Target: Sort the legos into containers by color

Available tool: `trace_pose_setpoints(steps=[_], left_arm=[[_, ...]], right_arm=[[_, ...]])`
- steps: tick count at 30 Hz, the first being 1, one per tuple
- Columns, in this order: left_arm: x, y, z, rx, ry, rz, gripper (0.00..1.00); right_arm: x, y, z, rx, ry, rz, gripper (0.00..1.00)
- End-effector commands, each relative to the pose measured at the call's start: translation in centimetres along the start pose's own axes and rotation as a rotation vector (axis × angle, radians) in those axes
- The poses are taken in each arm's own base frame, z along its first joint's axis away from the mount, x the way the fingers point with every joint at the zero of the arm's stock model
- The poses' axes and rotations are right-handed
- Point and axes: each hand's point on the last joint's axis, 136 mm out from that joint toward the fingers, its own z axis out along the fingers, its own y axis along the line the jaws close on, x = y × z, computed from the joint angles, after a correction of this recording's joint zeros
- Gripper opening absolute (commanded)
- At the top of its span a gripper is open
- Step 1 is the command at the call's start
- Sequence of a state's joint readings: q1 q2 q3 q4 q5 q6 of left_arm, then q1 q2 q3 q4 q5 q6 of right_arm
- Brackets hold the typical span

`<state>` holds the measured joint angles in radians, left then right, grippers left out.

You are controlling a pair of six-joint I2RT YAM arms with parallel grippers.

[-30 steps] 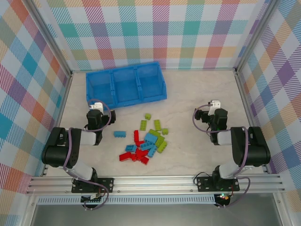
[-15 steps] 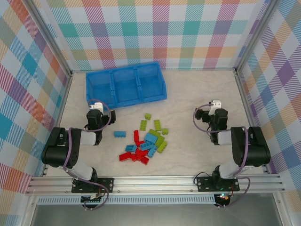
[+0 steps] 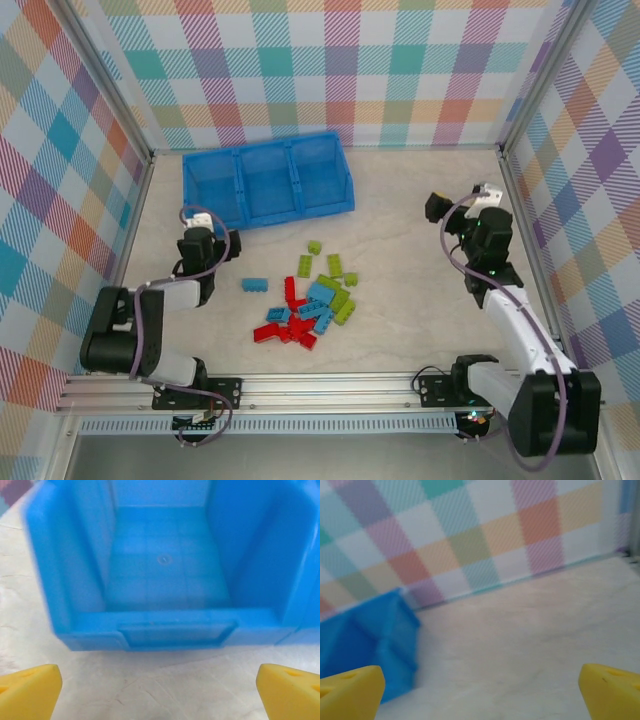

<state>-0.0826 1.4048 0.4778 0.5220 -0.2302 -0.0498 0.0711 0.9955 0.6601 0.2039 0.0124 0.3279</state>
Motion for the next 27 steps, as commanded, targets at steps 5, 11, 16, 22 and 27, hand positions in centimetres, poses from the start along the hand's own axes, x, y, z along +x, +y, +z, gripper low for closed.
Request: trace_pose_setpoints(steps=[5,11,16,22,27], left_arm=[[-2.4,-0.7,-6.6,-0.099,0.161,-0.25,1.0],[2.4,-5.1,-12.0,-0.024,0.553,-0.622,0.91],[7.9,-8.5,-14.5,-0.088,0.866,-0.799,1.0],[11.2,-10.9,-15.5,-0.196,0.978,-0.811,1.0],[12.5,-10.6,-12.9,-0.254,0.915,-0.81,1.0]], right_arm=[[9.0,8.3,-4.9,-0.246,0.533,0.13,1.0],[14.0,14.5,-7.9,-0.341,0.91,-0.026,1.0],[17.1,19.1,-9.6,-0.349,1.081,-0.355,1.0],[19.5,21.3,-8.9,-0.343,1.11,-0.471,1.0],[19.2,21.0,-9.3,-0.333,1.086,-0.509,1.0]])
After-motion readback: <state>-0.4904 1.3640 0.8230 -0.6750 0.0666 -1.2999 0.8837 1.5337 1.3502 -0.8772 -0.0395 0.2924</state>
